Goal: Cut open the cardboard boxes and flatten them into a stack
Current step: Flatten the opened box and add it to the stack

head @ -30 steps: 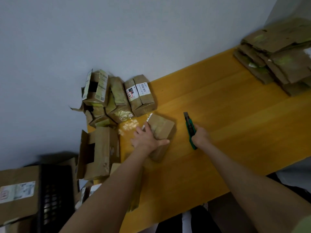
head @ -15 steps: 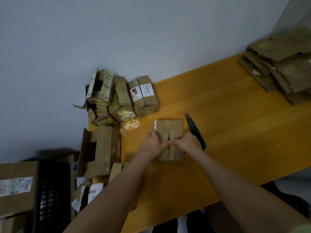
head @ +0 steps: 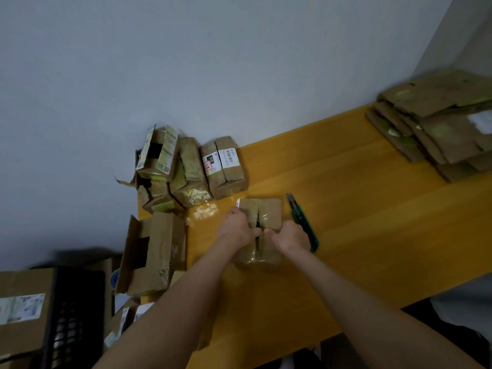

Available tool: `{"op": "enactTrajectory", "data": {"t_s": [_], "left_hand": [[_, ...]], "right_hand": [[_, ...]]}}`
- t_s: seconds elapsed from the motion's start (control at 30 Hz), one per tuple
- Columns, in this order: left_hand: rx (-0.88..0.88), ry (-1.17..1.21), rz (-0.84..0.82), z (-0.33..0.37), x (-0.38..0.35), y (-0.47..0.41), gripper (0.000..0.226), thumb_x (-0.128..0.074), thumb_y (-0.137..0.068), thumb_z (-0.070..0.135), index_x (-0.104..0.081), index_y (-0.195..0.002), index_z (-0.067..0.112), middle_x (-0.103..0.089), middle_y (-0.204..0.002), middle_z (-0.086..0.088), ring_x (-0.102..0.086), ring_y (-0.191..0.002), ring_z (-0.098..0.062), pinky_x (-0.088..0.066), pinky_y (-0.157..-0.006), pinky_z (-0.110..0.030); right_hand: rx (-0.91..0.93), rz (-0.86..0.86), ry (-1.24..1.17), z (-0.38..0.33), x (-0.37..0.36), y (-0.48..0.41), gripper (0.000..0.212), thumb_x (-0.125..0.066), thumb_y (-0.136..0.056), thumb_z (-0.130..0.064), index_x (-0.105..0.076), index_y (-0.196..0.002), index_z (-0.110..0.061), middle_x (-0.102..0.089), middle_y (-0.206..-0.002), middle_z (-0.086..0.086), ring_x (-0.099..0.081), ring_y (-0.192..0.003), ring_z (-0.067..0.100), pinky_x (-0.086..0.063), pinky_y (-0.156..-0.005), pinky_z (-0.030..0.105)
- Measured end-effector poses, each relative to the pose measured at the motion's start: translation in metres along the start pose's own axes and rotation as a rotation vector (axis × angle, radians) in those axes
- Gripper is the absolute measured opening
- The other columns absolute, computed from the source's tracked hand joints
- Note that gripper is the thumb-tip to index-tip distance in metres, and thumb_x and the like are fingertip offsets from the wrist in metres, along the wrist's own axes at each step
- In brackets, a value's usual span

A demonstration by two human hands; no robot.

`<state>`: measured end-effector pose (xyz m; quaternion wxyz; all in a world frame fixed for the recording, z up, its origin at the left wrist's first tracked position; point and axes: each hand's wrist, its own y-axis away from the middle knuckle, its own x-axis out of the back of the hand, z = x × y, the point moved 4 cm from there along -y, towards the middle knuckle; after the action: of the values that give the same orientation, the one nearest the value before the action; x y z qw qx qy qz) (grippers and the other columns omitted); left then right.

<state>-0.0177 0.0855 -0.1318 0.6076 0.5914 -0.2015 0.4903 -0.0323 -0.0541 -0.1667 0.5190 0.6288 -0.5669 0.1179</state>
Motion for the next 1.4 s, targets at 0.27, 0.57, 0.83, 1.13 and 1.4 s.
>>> {"op": "enactTrajectory", "data": {"t_s": [0.27, 0.57, 0.83, 1.13, 1.4], "left_hand": [[-0.088, 0.302, -0.006, 0.002, 0.06, 0.028, 0.034, -0.064, -0.084, 0.028, -0.055, -0.109, 0.008, -0.065, -0.097, -0.011, -0.07, -0.076, -0.031, -0.06, -0.062, -0.039], [-0.265, 0.335, -0.034, 0.012, 0.104, 0.058, 0.021, -0.054, -0.092, 0.015, -0.055, -0.111, 0.005, -0.064, -0.108, -0.016, -0.066, -0.096, -0.029, -0.058, -0.08, -0.041], [-0.354, 0.351, 0.224, 0.035, 0.122, 0.068, 0.015, -0.052, -0.097, 0.017, -0.063, -0.094, 0.008, -0.063, -0.089, -0.007, -0.058, -0.087, -0.022, -0.044, -0.069, -0.028], [-0.418, 0.661, 0.166, 0.043, 0.122, 0.075, 0.022, -0.042, -0.102, 0.019, -0.062, -0.096, 0.013, -0.065, -0.097, -0.008, -0.06, -0.092, -0.025, -0.049, -0.083, -0.037], [-0.423, 0.772, 0.271, 0.033, 0.137, 0.076, 0.023, -0.042, -0.102, 0.018, -0.064, -0.106, 0.013, -0.068, -0.1, -0.007, -0.062, -0.096, -0.026, -0.048, -0.087, -0.039]], "right_hand": [[0.105, 0.063, -0.024, -0.022, 0.048, 0.013, 0.03, -0.058, -0.092, -0.045, -0.063, -0.1, -0.016, -0.046, -0.068, -0.007, -0.044, -0.059, 0.013, -0.029, -0.045, 0.022], [0.222, 0.058, -0.319, -0.028, 0.078, 0.018, 0.028, -0.062, -0.091, -0.022, -0.065, -0.114, -0.006, -0.067, -0.108, 0.014, -0.063, -0.1, 0.031, -0.051, -0.08, 0.034], [0.202, 0.039, -0.631, -0.015, 0.09, 0.022, 0.019, -0.059, -0.092, -0.024, -0.062, -0.105, -0.009, -0.066, -0.111, 0.015, -0.063, -0.101, 0.034, -0.051, -0.089, 0.052], [0.12, 0.077, -0.646, -0.023, 0.104, 0.018, 0.046, -0.072, -0.081, -0.026, -0.058, -0.117, 0.0, -0.064, -0.113, 0.017, -0.062, -0.099, 0.033, -0.053, -0.084, 0.047], [0.382, 0.069, -0.626, -0.039, 0.122, 0.028, 0.027, -0.047, -0.093, -0.01, -0.048, -0.12, -0.008, -0.056, -0.104, 0.008, -0.055, -0.092, 0.024, -0.044, -0.071, 0.031]]}}
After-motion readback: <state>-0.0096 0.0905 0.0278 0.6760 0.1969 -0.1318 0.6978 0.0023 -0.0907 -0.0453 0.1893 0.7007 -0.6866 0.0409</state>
